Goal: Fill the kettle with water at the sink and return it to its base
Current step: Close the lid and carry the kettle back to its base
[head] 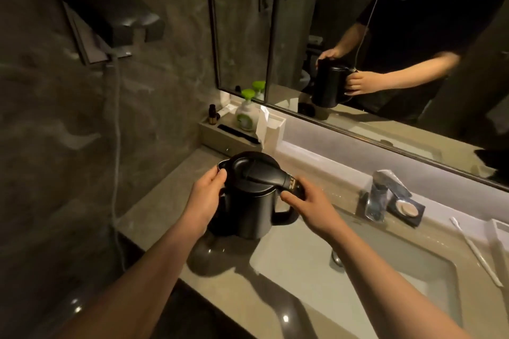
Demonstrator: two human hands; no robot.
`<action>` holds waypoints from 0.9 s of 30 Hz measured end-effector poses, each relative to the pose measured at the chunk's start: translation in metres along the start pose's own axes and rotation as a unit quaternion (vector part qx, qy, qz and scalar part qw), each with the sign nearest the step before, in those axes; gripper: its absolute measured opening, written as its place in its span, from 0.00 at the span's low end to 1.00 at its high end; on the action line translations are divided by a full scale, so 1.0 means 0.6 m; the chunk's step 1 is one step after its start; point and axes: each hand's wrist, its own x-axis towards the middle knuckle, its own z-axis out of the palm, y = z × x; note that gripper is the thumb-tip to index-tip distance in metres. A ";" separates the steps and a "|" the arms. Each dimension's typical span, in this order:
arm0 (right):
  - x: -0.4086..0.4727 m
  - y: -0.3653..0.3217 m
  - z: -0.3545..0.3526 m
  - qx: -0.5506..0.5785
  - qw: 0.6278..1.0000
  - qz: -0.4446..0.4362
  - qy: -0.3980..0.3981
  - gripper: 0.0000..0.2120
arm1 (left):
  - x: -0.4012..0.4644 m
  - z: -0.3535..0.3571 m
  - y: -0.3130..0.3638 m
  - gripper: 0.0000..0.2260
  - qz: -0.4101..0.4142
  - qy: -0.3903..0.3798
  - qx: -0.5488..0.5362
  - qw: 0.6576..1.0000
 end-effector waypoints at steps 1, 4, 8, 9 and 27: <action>0.015 0.000 0.012 -0.004 1.000 -0.001 -0.015 0.04 | 0.004 -0.014 -0.003 0.11 -0.003 0.008 0.003 1.000; 0.052 -0.001 0.042 -0.032 0.998 -0.003 -0.055 0.08 | 0.020 -0.044 -0.016 0.11 -0.019 0.035 -0.007 0.999; 0.083 0.009 0.071 -0.055 0.996 -0.005 -0.070 0.13 | 0.043 -0.065 -0.035 0.13 -0.023 0.061 0.000 0.998; 0.088 0.013 0.075 -0.060 0.996 -0.005 -0.071 0.13 | 0.049 -0.068 -0.040 0.13 -0.025 0.062 0.001 0.998; 0.120 0.048 0.100 -0.071 0.992 -0.001 -0.109 0.09 | 0.081 -0.100 -0.087 0.13 -0.039 0.050 0.013 0.998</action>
